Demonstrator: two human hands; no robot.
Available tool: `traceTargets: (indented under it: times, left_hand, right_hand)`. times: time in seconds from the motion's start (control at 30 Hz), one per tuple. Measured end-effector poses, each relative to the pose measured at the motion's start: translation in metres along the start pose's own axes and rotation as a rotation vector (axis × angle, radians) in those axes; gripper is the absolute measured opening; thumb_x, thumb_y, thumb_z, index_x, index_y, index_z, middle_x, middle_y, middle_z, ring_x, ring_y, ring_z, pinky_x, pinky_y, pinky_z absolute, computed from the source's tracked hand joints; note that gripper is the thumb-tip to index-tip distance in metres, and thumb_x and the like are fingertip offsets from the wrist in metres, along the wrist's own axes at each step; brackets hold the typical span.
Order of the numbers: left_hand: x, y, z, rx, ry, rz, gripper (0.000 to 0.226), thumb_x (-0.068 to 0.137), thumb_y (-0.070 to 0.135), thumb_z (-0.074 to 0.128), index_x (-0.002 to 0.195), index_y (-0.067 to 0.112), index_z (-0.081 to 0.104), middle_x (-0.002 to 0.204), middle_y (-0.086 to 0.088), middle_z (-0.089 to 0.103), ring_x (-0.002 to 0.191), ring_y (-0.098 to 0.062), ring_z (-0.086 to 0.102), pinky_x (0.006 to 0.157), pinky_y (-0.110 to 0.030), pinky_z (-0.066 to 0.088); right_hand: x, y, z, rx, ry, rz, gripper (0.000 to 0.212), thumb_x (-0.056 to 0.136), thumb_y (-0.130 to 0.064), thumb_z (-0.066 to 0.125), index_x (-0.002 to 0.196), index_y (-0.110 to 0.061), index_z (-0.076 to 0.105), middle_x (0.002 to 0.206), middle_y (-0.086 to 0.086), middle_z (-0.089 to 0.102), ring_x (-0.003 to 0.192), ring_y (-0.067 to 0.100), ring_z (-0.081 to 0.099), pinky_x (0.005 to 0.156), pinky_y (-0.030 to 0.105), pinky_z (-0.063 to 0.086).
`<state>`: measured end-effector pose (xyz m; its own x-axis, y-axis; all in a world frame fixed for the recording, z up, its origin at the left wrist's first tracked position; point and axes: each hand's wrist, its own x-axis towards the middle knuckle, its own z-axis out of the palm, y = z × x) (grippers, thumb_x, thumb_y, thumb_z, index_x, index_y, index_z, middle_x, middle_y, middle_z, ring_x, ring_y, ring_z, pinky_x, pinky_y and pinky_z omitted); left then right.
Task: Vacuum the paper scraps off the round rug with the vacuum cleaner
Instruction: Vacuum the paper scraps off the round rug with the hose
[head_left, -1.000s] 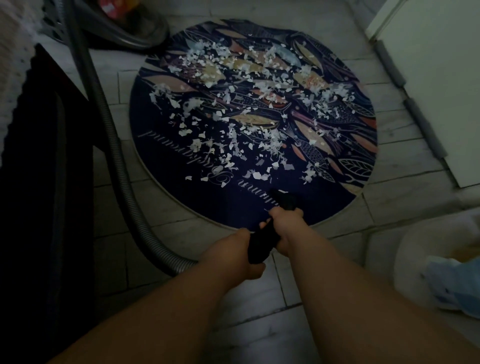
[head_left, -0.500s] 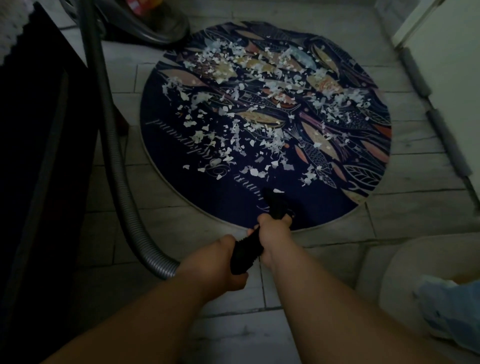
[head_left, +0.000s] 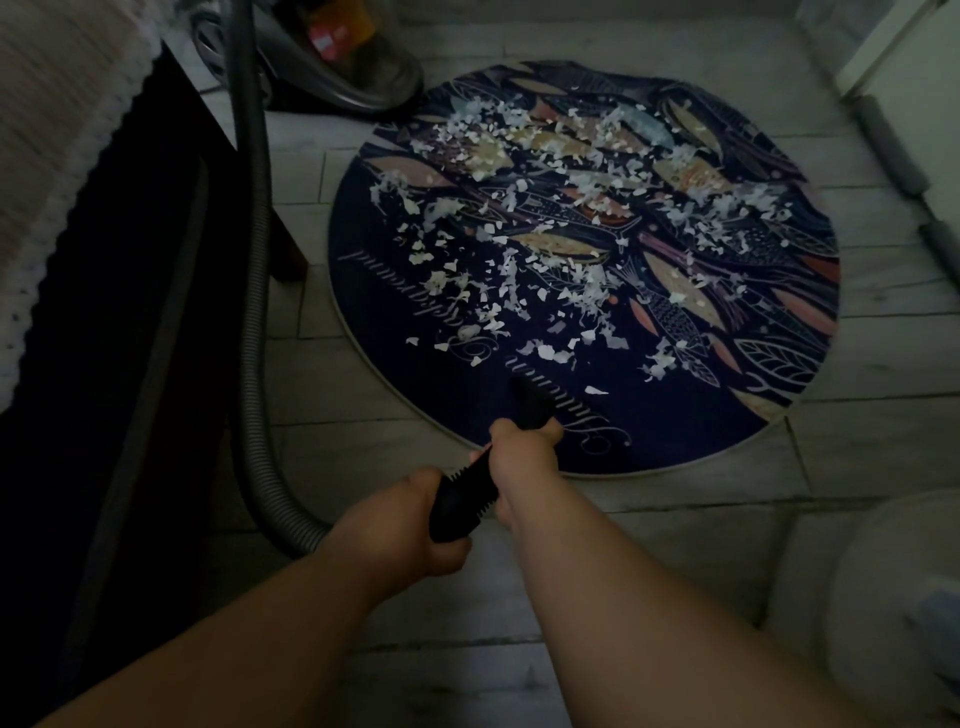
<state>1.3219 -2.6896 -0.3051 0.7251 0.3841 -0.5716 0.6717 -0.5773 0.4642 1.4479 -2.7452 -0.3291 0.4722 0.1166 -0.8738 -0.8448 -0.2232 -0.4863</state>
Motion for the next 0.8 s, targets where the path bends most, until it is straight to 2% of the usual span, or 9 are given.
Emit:
traceTargets:
  times: [0.13,0.23,0.37,0.43,0.6,0.67,0.73,0.8]
  left_hand:
    - [-0.005,-0.019,0.001,-0.010,0.049,-0.003,0.039,0.077,0.044,0.067,0.102,0.023,0.047,0.088,0.008,0.057,0.075,-0.008,0.056,0.059,-0.022,0.041]
    - [-0.007,-0.032,0.000,-0.038,0.077,-0.028,0.038,0.077,0.041,0.068,0.102,0.022,0.048,0.089,0.006,0.059,0.077,-0.009,0.058,0.060,-0.022,0.043]
    - [-0.005,-0.043,-0.001,-0.062,0.108,-0.041,0.036,0.077,0.039,0.069,0.101,0.021,0.048,0.087,0.007,0.058,0.076,-0.008,0.056,0.054,-0.015,0.039]
    - [-0.005,-0.046,0.001,-0.065,0.127,-0.043,0.039,0.077,0.038,0.069,0.104,0.019,0.049,0.089,0.005,0.061,0.078,-0.009,0.058,0.060,-0.021,0.044]
    - [-0.005,-0.038,0.007,-0.043,0.118,-0.014,0.043,0.078,0.039,0.069,0.110,0.017,0.049,0.095,0.002,0.063,0.084,-0.011,0.061,0.069,-0.024,0.049]
    - [0.002,-0.027,0.009,-0.035,0.135,0.015,0.038,0.078,0.040,0.069,0.104,0.020,0.049,0.090,0.006,0.061,0.080,-0.009,0.059,0.062,-0.018,0.046]
    - [0.011,-0.016,0.012,-0.042,0.165,0.044,0.033,0.077,0.040,0.069,0.095,0.025,0.046,0.079,0.013,0.054,0.071,-0.004,0.054,0.051,-0.009,0.035]
    - [0.024,-0.004,0.015,-0.054,0.199,0.077,0.033,0.076,0.039,0.070,0.090,0.025,0.045,0.076,0.013,0.053,0.068,-0.004,0.052,0.050,-0.012,0.033]
  right_hand:
    - [-0.002,0.009,0.017,-0.017,-0.025,-0.007,0.059,0.100,-0.014,0.049,0.149,-0.034,0.022,0.124,0.016,0.057,0.067,0.018,0.059,0.049,0.026,0.052]
    - [-0.003,0.015,0.031,-0.034,-0.055,-0.021,0.056,0.100,-0.013,0.049,0.146,-0.034,0.025,0.121,0.014,0.058,0.069,0.019,0.060,0.052,0.027,0.054]
    - [0.000,0.020,0.043,-0.043,-0.076,-0.039,0.059,0.100,-0.012,0.048,0.147,-0.036,0.022,0.122,0.013,0.057,0.077,0.022,0.061,0.055,0.029,0.053]
    - [0.002,0.022,0.045,-0.046,-0.086,-0.056,0.059,0.099,-0.012,0.048,0.147,-0.036,0.022,0.122,0.013,0.057,0.081,0.023,0.062,0.056,0.029,0.053]
    - [0.008,0.024,0.035,-0.066,-0.076,-0.077,0.059,0.099,-0.012,0.048,0.147,-0.036,0.022,0.118,0.014,0.059,0.072,0.021,0.061,0.055,0.031,0.053]
    - [0.015,0.014,0.027,-0.087,-0.069,-0.118,0.056,0.099,-0.010,0.049,0.146,-0.029,0.025,0.107,0.013,0.059,0.069,0.021,0.060,0.054,0.031,0.052]
    - [0.024,-0.002,0.020,-0.104,-0.059,-0.115,0.051,0.100,-0.008,0.046,0.144,-0.026,0.028,0.106,0.013,0.058,0.068,0.022,0.059,0.055,0.031,0.054]
    - [0.032,-0.019,0.012,-0.133,-0.064,-0.085,0.047,0.101,-0.008,0.042,0.142,-0.027,0.029,0.110,0.012,0.055,0.074,0.022,0.058,0.066,0.033,0.058]
